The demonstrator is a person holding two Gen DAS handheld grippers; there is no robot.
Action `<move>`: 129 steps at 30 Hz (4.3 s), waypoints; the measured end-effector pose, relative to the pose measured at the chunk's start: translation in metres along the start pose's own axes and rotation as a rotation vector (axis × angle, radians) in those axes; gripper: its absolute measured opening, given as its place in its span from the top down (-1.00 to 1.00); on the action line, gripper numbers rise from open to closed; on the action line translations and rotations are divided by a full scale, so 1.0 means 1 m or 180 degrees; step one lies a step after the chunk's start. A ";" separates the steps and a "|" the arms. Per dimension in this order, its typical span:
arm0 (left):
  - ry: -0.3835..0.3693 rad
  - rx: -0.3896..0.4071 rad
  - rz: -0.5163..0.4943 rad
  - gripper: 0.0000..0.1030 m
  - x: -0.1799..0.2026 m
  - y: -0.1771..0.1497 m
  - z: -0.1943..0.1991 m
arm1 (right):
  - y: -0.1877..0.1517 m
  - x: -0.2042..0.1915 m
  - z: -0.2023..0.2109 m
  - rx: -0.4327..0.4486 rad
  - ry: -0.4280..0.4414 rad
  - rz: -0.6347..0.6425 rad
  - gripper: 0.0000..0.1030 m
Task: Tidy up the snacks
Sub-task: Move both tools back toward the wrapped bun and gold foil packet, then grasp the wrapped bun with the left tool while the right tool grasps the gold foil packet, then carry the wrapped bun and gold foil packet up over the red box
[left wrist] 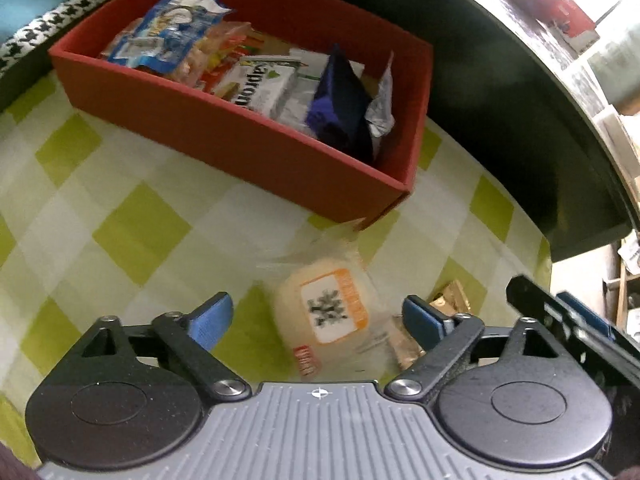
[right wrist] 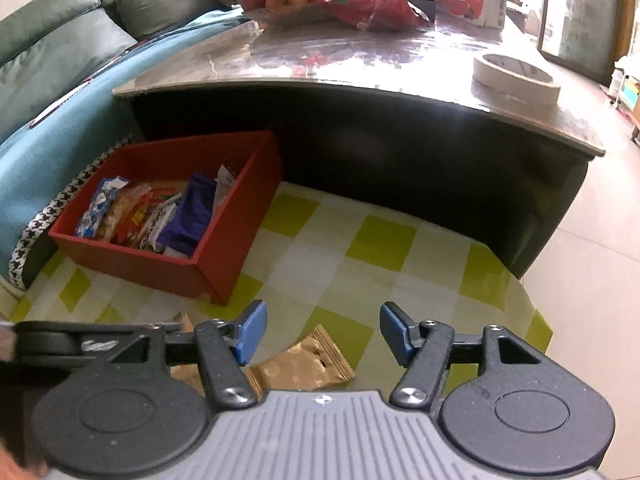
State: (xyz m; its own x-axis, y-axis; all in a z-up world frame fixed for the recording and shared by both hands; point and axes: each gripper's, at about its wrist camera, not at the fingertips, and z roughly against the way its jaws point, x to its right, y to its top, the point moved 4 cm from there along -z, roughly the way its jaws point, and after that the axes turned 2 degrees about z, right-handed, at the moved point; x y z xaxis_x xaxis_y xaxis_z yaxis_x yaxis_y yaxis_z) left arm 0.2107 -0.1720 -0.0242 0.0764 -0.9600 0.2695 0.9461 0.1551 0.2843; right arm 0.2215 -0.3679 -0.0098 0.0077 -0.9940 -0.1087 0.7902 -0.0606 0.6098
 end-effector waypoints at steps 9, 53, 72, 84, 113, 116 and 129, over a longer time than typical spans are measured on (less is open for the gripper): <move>0.0293 -0.0083 0.0076 -0.43 -0.008 -0.014 -0.024 | -0.019 0.012 -0.009 -0.0263 0.0011 -0.0060 -0.24; 0.0472 -0.0083 -0.0737 -0.28 -0.065 -0.026 -0.004 | -0.033 -0.050 -0.047 -0.0495 -0.0160 0.0338 0.15; 0.0397 0.0288 -0.0995 -0.28 -0.056 -0.020 0.032 | -0.032 -0.063 -0.032 -0.0446 -0.0008 0.0103 0.19; 0.0315 0.0136 -0.0929 -0.28 -0.062 -0.020 0.022 | -0.045 -0.083 -0.066 -0.0630 -0.0371 0.0378 -0.17; 0.0388 -0.0045 -0.0946 -0.25 -0.060 -0.022 -0.001 | -0.037 -0.085 -0.017 -0.0375 -0.0007 0.0366 0.16; 0.0394 0.0064 -0.0969 -0.24 -0.060 -0.019 0.013 | -0.031 -0.089 -0.009 -0.0268 0.0030 0.0351 0.17; 0.0294 0.0562 -0.0924 -0.25 -0.055 0.010 0.058 | 0.014 -0.106 0.004 0.0123 0.0119 0.0367 0.16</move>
State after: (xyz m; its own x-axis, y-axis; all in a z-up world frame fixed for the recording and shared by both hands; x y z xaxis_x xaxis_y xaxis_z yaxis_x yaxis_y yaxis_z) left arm 0.1978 -0.1042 0.0173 -0.1522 -0.9857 0.0718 0.8641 -0.0974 0.4937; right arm 0.2291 -0.2637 0.0134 0.1204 -0.9906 -0.0648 0.7586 0.0497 0.6497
